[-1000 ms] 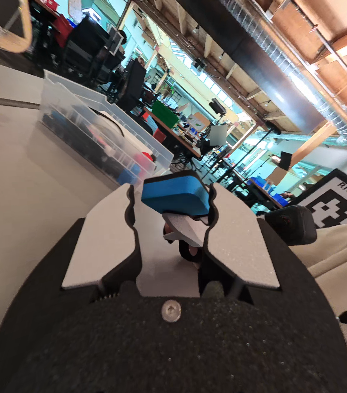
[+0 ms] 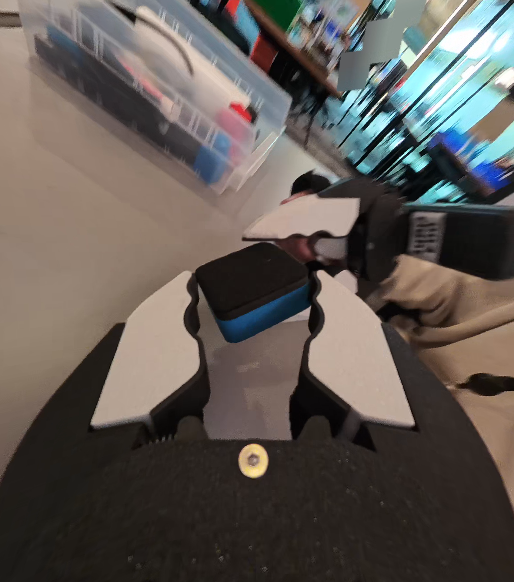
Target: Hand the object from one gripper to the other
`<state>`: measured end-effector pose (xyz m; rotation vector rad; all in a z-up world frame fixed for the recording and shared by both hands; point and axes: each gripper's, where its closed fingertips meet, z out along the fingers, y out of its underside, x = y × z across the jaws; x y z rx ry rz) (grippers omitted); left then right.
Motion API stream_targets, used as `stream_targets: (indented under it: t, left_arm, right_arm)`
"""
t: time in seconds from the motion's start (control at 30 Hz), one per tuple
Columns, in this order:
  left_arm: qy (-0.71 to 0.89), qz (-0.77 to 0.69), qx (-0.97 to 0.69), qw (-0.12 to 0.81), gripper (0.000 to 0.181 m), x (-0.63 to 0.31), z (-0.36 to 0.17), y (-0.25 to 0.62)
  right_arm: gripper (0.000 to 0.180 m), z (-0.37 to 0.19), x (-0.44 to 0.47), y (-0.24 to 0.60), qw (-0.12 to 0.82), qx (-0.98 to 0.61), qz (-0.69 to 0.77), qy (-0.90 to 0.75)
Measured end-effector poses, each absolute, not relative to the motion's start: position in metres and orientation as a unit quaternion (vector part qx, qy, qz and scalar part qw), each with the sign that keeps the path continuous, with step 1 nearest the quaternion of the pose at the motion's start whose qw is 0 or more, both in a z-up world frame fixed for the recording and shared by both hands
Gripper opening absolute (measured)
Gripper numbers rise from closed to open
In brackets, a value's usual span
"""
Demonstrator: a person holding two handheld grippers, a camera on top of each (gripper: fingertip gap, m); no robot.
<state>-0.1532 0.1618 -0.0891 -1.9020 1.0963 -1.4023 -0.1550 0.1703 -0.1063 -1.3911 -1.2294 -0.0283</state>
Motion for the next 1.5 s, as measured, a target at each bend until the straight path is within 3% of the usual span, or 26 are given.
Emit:
stream_targets:
  t: [0.1,0.23,0.3,0.37,0.5,0.7,0.77,0.83,0.93,1.13,1.33,1.5]
  left_arm:
    - [0.347,-0.636,-0.645,0.241,0.067,-0.161,-0.057,0.160]
    - [0.292,-0.738,-0.566,0.223,0.066,-0.172,-0.024,0.158]
    - [0.303,-0.744,-0.551,0.226,0.066,-0.171,-0.021,0.154]
    - [0.335,-0.726,-0.551,0.241,0.067,-0.166,-0.023,0.146]
    - [0.408,-0.664,-0.564,0.274,0.067,-0.158,-0.031,0.134]
    - [0.492,-0.574,-0.572,0.319,0.067,-0.150,-0.048,0.125]
    - [0.540,-0.517,-0.579,0.326,0.067,-0.148,-0.063,0.120]
    - [0.574,-0.476,-0.574,0.338,0.067,-0.145,-0.071,0.115]
    - [0.602,-0.422,-0.585,0.343,0.070,-0.144,-0.086,0.116]
    - [0.483,-0.483,-0.645,0.343,0.088,-0.148,-0.071,0.131]
    - [0.300,-0.553,-0.683,0.371,0.064,-0.190,-0.071,0.145]
    - [0.269,-0.522,-0.704,0.400,0.046,-0.214,-0.070,0.149]
  right_arm:
    - [0.055,-0.104,-0.156,0.163,0.579,-0.646,0.152,-0.473]
    - [0.057,-0.106,-0.163,0.149,0.390,-0.722,0.476,-0.315]
    - [0.060,-0.073,-0.169,0.141,0.286,-0.656,0.672,-0.191]
    - [0.062,-0.053,-0.165,0.144,0.222,-0.594,0.767,-0.095]
    - [0.069,-0.047,-0.170,0.133,0.134,-0.552,0.821,-0.058]
    - [0.064,-0.055,-0.172,0.131,0.068,-0.533,0.843,-0.023]
    - [0.055,-0.058,-0.171,0.132,0.043,-0.526,0.850,-0.004]
    - [0.030,-0.068,-0.171,0.129,0.014,-0.534,0.845,-0.006]
    - [0.025,-0.080,-0.170,0.129,-0.029,-0.547,0.837,0.009]
    - [0.024,-0.089,-0.165,0.141,0.099,-0.641,0.759,-0.058]
    - [0.025,-0.103,-0.140,0.179,0.390,-0.759,0.477,-0.211]
    - [0.025,-0.065,-0.075,0.208,0.507,-0.775,0.265,-0.268]
